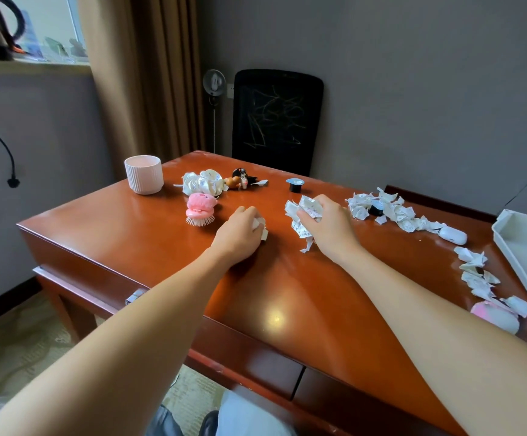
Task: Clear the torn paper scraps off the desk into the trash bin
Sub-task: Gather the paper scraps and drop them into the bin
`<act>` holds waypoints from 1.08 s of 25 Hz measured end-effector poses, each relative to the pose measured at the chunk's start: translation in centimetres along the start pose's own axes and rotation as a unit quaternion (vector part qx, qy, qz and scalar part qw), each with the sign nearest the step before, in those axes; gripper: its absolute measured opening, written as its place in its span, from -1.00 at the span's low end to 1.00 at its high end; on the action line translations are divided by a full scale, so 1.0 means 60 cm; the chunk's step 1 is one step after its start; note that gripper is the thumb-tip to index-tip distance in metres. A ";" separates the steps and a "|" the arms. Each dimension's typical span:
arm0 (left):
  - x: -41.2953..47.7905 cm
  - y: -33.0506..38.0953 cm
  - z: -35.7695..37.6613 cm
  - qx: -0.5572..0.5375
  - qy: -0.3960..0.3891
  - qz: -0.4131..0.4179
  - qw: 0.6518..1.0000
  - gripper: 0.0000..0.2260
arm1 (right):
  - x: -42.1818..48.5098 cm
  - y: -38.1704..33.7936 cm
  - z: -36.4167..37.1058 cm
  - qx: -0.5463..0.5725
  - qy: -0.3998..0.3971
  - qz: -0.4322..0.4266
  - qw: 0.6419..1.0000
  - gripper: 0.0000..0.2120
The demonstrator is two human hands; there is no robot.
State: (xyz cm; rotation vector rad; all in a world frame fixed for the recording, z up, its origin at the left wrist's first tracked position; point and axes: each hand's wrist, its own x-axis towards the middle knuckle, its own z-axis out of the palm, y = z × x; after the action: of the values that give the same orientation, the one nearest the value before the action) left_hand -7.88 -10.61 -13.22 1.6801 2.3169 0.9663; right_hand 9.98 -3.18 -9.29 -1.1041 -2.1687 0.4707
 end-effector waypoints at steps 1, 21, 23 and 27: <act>0.000 -0.004 0.006 0.018 0.003 0.002 1.000 -0.79 | 0.002 0.003 0.004 -0.001 -0.002 0.002 1.000 -0.77; -0.030 0.000 -0.028 -0.028 0.030 0.012 0.999 -0.84 | -0.013 -0.032 0.051 0.026 -0.034 0.012 0.999 -0.78; -0.044 -0.003 -0.049 -0.025 0.035 0.022 0.999 -0.82 | -0.014 -0.056 0.046 0.030 -0.029 0.005 0.999 -0.70; -0.068 -0.021 -0.104 -0.011 0.060 -0.002 0.998 -0.75 | -0.019 -0.114 0.039 0.053 -0.019 -0.018 0.998 -0.68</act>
State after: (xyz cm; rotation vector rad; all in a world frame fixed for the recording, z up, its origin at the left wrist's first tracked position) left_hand -10.14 -17.08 -10.09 1.6519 2.3725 1.1181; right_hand 4.92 -8.13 -7.52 -1.0041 -2.1661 0.5866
